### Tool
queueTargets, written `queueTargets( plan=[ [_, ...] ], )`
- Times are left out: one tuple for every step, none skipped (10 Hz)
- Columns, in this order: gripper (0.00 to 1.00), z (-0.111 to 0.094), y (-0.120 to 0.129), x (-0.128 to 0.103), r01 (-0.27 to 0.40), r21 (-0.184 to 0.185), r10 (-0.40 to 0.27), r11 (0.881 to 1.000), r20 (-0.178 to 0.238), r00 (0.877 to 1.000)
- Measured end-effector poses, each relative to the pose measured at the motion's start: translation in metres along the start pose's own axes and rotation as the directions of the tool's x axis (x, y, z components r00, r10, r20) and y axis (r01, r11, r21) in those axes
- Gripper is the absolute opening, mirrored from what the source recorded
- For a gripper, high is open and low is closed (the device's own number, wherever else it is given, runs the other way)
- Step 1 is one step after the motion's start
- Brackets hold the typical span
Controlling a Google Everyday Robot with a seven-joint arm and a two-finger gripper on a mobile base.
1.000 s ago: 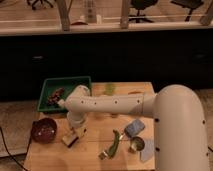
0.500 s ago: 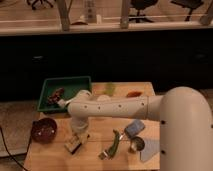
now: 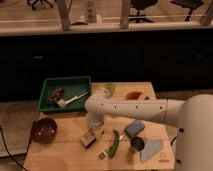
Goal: Wipe table surface with eraser
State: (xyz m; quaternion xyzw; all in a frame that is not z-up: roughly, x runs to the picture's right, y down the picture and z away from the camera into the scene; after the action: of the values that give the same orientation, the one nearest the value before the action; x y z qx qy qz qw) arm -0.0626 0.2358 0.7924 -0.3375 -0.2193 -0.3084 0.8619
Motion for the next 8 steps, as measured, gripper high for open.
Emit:
queueTargets(
  plan=[
    [0.00,-0.002,-0.006,0.004,0.003,0.010,-0.003,1.000,-0.002,1.000],
    [0.00,-0.004,-0.015,0.004,0.013,0.024,-0.013,1.000,0.003,1.000],
    [0.00,-0.005,-0.026,-0.002,0.030,0.037,-0.030,0.999,0.009,0.999],
    [0.00,-0.005,-0.040,-0.013,0.057,0.045,-0.058,0.997,0.019,0.998],
    [0.00,-0.003,-0.055,-0.029,0.093,0.049,-0.094,0.994,0.029,0.995],
    [0.00,0.000,-0.070,-0.047,0.135,0.052,-0.137,0.989,0.036,0.990],
    [0.00,0.003,-0.081,-0.064,0.171,0.048,-0.173,0.984,0.042,0.984],
    [0.00,0.006,-0.087,-0.077,0.196,0.038,-0.198,0.980,0.049,0.979]
  ],
)
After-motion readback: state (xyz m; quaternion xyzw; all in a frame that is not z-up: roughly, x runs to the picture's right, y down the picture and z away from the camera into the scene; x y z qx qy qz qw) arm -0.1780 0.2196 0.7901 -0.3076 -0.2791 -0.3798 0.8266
